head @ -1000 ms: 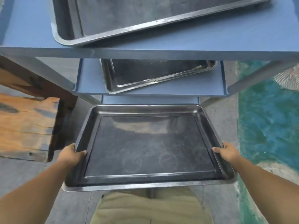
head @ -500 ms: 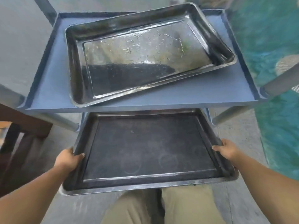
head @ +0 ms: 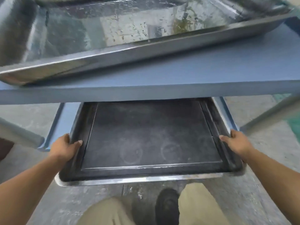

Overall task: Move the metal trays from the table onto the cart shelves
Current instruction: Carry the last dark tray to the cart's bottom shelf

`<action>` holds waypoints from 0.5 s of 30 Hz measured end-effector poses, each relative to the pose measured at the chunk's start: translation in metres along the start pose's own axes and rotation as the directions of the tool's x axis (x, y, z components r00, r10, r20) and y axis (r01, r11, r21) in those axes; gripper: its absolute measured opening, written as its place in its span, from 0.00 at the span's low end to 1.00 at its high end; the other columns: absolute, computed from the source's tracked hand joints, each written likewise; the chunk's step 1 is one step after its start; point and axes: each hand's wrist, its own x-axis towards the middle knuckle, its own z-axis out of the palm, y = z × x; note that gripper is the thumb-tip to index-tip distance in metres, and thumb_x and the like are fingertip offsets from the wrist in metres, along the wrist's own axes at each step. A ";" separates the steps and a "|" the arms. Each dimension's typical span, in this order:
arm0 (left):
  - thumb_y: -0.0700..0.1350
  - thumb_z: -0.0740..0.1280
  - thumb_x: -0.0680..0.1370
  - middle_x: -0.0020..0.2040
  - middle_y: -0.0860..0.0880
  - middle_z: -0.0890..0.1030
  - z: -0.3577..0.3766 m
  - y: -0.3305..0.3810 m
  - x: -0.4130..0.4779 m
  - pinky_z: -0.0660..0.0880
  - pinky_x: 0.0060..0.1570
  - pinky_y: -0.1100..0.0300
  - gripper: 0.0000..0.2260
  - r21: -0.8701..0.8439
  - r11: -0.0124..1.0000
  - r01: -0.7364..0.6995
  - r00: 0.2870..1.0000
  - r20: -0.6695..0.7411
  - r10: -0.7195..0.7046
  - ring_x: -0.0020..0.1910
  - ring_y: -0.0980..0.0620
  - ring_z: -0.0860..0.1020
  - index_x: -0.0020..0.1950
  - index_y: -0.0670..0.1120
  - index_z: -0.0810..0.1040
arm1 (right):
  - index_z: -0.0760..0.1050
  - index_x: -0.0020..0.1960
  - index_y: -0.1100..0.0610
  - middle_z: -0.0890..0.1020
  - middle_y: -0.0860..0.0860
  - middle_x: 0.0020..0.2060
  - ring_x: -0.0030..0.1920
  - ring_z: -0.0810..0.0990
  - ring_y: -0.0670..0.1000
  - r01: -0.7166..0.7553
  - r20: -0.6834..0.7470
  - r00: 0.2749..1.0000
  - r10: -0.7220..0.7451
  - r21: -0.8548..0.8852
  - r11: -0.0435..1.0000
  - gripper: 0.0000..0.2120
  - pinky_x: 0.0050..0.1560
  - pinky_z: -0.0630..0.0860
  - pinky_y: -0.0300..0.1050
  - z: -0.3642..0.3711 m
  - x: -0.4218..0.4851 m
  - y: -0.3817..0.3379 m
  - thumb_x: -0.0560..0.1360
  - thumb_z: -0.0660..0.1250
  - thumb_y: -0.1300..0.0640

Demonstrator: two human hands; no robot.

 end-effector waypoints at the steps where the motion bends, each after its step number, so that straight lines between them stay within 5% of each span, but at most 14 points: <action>1: 0.48 0.72 0.75 0.42 0.34 0.79 0.004 -0.002 0.003 0.72 0.43 0.47 0.15 -0.005 1.000 0.002 1.000 -0.010 -0.002 0.44 0.36 0.77 0.43 0.36 0.74 | 0.59 0.35 0.47 0.68 0.49 0.34 0.44 0.70 0.52 0.017 -0.008 1.000 -0.017 -0.016 1.000 0.20 0.45 0.64 0.46 0.003 0.004 0.000 0.76 0.69 0.52; 4: 0.46 0.73 0.74 0.36 0.38 0.77 0.010 -0.007 0.007 0.69 0.39 0.49 0.14 -0.042 0.999 0.013 0.999 -0.038 -0.014 0.39 0.39 0.75 0.40 0.38 0.73 | 0.66 0.34 0.54 0.73 0.53 0.32 0.36 0.75 0.55 0.044 -0.036 0.998 -0.045 -0.035 0.998 0.16 0.36 0.66 0.46 0.012 0.013 0.001 0.75 0.70 0.54; 9: 0.47 0.73 0.75 0.37 0.37 0.78 0.022 -0.016 0.008 0.72 0.41 0.47 0.15 -0.059 0.998 0.025 0.999 -0.039 -0.027 0.39 0.37 0.76 0.43 0.36 0.74 | 0.62 0.32 0.58 0.69 0.55 0.26 0.29 0.68 0.55 0.065 -0.087 0.993 -0.077 -0.129 0.990 0.21 0.31 0.63 0.48 0.023 0.019 0.003 0.74 0.70 0.53; 15: 0.49 0.73 0.75 0.34 0.41 0.74 0.029 -0.017 0.012 0.71 0.40 0.48 0.18 -0.039 0.999 0.031 0.999 -0.035 -0.032 0.38 0.38 0.74 0.41 0.38 0.69 | 0.68 0.37 0.57 0.78 0.57 0.34 0.34 0.75 0.57 0.056 -0.095 0.992 -0.085 -0.267 0.962 0.16 0.38 0.72 0.50 0.025 0.021 -0.001 0.75 0.68 0.48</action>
